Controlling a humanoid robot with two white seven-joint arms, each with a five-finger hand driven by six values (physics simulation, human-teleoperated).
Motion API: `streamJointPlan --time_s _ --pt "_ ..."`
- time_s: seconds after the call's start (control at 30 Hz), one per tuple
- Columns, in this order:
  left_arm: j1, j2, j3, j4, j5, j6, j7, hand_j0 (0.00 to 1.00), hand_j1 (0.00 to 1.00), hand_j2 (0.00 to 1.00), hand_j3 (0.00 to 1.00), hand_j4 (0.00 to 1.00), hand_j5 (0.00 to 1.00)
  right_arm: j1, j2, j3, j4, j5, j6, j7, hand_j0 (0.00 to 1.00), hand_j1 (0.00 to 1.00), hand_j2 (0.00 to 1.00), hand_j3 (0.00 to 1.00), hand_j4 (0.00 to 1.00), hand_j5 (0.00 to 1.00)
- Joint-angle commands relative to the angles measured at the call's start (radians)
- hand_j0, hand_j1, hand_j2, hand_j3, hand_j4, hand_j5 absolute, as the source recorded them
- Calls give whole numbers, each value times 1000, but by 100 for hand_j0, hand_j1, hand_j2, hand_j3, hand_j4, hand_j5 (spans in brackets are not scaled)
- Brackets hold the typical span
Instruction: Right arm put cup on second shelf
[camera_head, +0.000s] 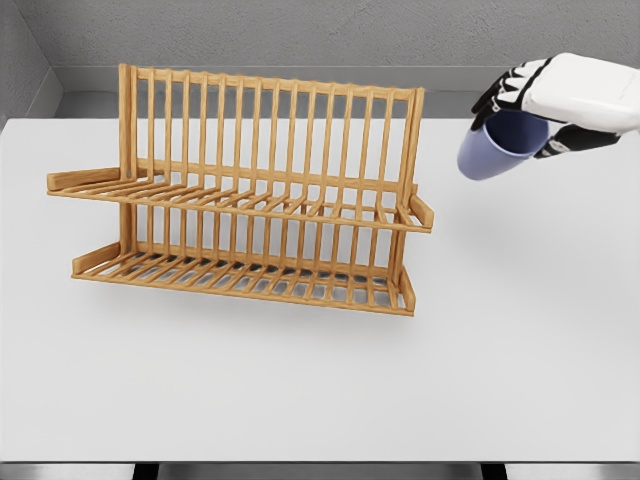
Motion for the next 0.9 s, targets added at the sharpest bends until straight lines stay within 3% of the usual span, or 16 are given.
streamJointPlan --time_s 0.0,0.23,0.4,0.87 --pt "0 0 1 0 0 0 0 100 100 100 100 100 100 0 -1 -3 -28 -5 3 -1 65 65 65 65 65 65" --pt "0 0 -1 0 0 0 0 100 100 100 100 100 100 2 -7 -4 -122 -3 -11 -1 65 65 65 65 65 65" --pt "0 0 1 0 0 0 0 100 100 100 100 100 100 2 0 -4 -122 -5 -53 -1 65 65 65 65 65 65" --pt "0 0 -1 0 0 0 0 100 100 100 100 100 100 -6 48 10 -122 -8 -53 -1 65 65 65 65 65 65"
